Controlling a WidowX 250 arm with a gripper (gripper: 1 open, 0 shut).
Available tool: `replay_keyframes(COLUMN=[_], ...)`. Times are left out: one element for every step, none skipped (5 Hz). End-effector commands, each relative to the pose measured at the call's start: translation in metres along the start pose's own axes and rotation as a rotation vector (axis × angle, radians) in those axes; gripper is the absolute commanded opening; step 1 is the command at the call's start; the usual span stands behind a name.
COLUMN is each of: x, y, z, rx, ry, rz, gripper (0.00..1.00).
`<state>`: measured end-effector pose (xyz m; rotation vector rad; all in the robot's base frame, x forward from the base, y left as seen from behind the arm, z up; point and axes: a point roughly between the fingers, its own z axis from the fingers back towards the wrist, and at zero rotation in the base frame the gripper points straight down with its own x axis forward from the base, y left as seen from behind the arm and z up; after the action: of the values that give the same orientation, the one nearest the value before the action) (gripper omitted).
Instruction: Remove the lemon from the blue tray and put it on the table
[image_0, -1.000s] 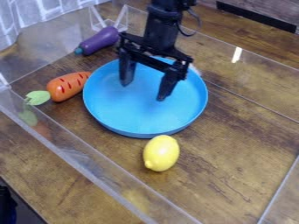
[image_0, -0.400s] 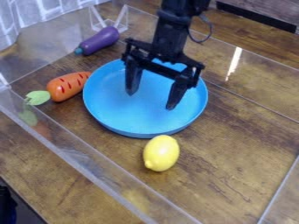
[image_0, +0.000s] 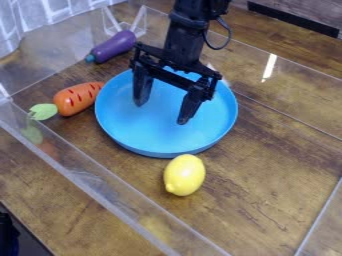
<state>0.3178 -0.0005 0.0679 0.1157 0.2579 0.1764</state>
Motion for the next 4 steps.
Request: replay_keyframes(x=[0.003,0.004,0.004,0.003], y=[0.002,-0.004,-0.011,-0.006], z=[0.038,0.034,0.029,0.028], rx=[-0.019,-0.021,-0.022,-0.019], ry=[-0.127,-0.136,-0.143,-0.149], rz=[-0.043,-0.057,-0.068,-0.065], gripper=[1.00,1.00,1.00,1.00])
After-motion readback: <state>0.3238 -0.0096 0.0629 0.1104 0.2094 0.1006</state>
